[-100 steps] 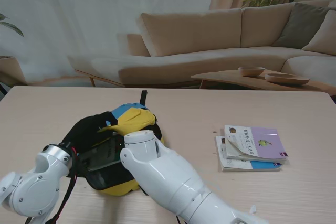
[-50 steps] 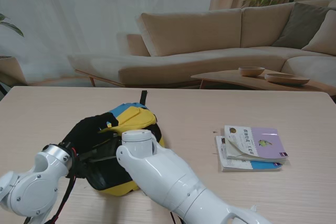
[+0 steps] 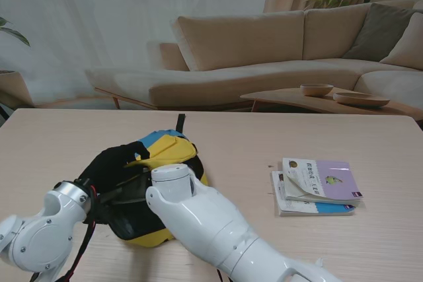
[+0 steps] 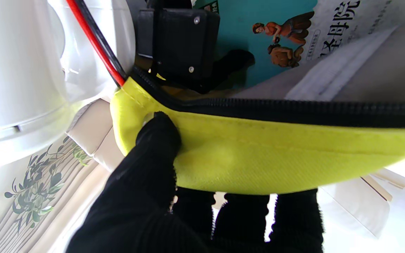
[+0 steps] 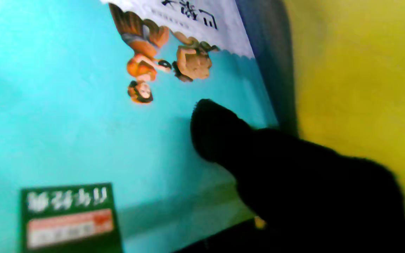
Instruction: Pack books into the school bag then zip close the school bag
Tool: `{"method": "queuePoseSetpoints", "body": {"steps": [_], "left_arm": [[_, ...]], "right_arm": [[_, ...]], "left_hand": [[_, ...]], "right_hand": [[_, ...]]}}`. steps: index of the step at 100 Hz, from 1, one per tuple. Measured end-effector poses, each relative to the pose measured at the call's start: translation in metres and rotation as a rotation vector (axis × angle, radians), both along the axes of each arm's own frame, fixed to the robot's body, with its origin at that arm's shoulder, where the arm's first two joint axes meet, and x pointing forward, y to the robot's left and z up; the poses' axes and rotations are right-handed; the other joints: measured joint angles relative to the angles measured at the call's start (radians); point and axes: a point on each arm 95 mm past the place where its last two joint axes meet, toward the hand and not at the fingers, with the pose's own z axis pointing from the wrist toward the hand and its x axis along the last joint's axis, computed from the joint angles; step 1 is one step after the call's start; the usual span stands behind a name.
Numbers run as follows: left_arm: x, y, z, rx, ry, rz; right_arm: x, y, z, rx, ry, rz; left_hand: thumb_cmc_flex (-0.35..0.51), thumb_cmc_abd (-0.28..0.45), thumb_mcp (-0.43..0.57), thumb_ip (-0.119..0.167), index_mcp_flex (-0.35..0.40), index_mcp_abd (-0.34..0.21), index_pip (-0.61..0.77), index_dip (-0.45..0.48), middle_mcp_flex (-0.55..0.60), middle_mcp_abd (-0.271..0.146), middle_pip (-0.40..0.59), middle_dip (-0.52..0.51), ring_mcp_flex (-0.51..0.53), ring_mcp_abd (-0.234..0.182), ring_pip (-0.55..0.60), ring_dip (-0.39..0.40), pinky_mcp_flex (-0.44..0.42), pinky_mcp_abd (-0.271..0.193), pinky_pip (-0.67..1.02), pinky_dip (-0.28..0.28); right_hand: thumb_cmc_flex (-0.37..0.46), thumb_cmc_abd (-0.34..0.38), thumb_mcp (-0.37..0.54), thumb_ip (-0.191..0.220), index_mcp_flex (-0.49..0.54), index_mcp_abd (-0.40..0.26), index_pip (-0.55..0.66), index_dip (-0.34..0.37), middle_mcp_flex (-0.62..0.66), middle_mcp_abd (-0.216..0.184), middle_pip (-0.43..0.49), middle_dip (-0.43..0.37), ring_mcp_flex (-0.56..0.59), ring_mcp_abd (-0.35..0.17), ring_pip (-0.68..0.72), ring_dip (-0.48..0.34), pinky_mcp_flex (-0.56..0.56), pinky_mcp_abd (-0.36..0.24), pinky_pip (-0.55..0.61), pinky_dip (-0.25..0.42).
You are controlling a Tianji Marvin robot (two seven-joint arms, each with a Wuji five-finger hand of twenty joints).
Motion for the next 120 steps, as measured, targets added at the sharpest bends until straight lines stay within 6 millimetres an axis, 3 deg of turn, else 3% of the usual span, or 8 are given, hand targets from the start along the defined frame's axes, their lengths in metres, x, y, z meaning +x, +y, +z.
{"method": "queuePoseSetpoints", "body": {"steps": [5,12,21,31,49,75,92,120], "left_arm": [[0.000,0.000,0.000,0.000,-0.001,0.000],[0.000,0.000,0.000,-0.001,-0.001,0.001],[0.000,0.000,0.000,-0.001,-0.003,0.000],[0.001,-0.001,0.001,-0.002,-0.005,0.001],[0.001,-0.001,0.001,0.003,-0.012,0.005],[0.004,0.002,0.001,0.012,-0.019,0.018],[0.007,0.003,0.001,0.017,-0.019,0.028],[0.010,0.004,0.001,0.029,-0.020,0.039]], "right_arm": [[0.000,-0.001,0.001,-0.015,0.004,0.018],[0.000,-0.001,0.003,-0.039,-0.012,0.045],[0.000,-0.003,0.006,-0.057,-0.034,0.082],[-0.002,-0.004,0.011,-0.053,-0.046,0.098],[-0.006,-0.007,0.019,-0.069,-0.077,0.129],[-0.011,-0.016,0.025,-0.058,-0.106,0.141],[-0.015,-0.025,0.030,-0.045,-0.143,0.162],[-0.023,-0.037,0.036,-0.049,-0.194,0.164]], "left_hand": [[0.000,0.000,0.000,0.000,0.000,0.000,0.000,0.000,0.000,0.000,0.000,0.000,0.000,0.000,0.000,0.000,0.000,0.000,0.000,0.000],[0.000,0.000,0.000,0.000,0.000,0.000,0.000,0.000,0.000,0.000,0.000,0.000,0.000,0.000,0.000,0.000,0.000,0.000,0.000,0.000],[0.000,0.000,0.000,0.000,0.000,0.000,0.000,0.000,0.000,0.000,0.000,0.000,0.000,0.000,0.000,0.000,0.000,0.000,0.000,0.000],[0.000,0.000,0.000,0.000,0.000,0.000,0.000,0.000,0.000,0.000,0.000,0.000,0.000,0.000,0.000,0.000,0.000,0.000,0.000,0.000],[0.000,0.000,0.000,0.000,0.000,0.000,0.000,0.000,0.000,0.000,0.000,0.000,0.000,0.000,0.000,0.000,0.001,0.000,0.000,0.000],[0.000,0.000,0.000,0.000,0.000,0.000,0.000,0.000,0.000,0.000,0.001,0.000,0.002,0.000,0.000,0.000,0.002,0.000,0.000,0.000],[0.000,0.000,0.000,0.000,0.000,0.000,0.000,0.001,0.000,-0.001,0.002,0.000,0.002,0.000,0.000,0.000,0.004,0.000,0.000,0.000],[0.000,0.000,0.000,0.000,0.000,0.000,0.000,0.012,0.000,-0.003,0.003,0.000,0.002,0.000,0.000,0.000,0.004,0.000,0.000,0.000]], "right_hand": [[-0.001,-0.001,0.000,0.065,-0.037,0.000,-0.080,0.019,-0.064,0.013,0.012,0.004,-0.026,0.005,-0.052,-0.011,-0.016,-0.001,-0.034,-0.003],[-0.042,0.001,0.000,0.107,-0.126,0.016,-0.154,0.041,-0.166,0.021,0.013,0.006,-0.088,0.009,-0.095,-0.013,-0.044,-0.004,-0.075,-0.007],[-0.073,-0.001,-0.001,0.104,-0.254,0.050,-0.175,0.041,-0.286,0.036,0.024,0.016,-0.150,0.007,-0.159,-0.033,-0.084,-0.010,-0.157,-0.014],[-0.088,-0.011,-0.010,0.108,-0.387,0.089,-0.169,-0.013,-0.414,0.061,0.025,0.016,-0.222,0.017,-0.231,-0.057,-0.134,-0.010,-0.267,-0.026],[-0.099,-0.014,-0.023,0.108,-0.475,0.134,-0.187,-0.070,-0.540,0.076,0.039,0.016,-0.329,0.027,-0.303,-0.086,-0.213,-0.019,-0.380,-0.027],[-0.133,0.022,-0.042,0.108,-0.614,0.148,-0.248,-0.141,-0.725,0.084,0.049,0.013,-0.503,0.014,-0.351,-0.112,-0.378,-0.022,-0.606,-0.027],[-0.148,0.054,-0.063,0.109,-0.664,0.147,-0.269,-0.191,-0.746,0.063,-0.045,-0.041,-0.589,-0.024,-0.387,-0.126,-0.447,-0.089,-0.720,-0.027],[-0.148,0.081,-0.063,0.109,-0.688,0.147,-0.246,-0.183,-0.746,0.054,-0.087,-0.060,-0.620,-0.031,-0.391,-0.137,-0.480,-0.093,-0.771,-0.040]]}}
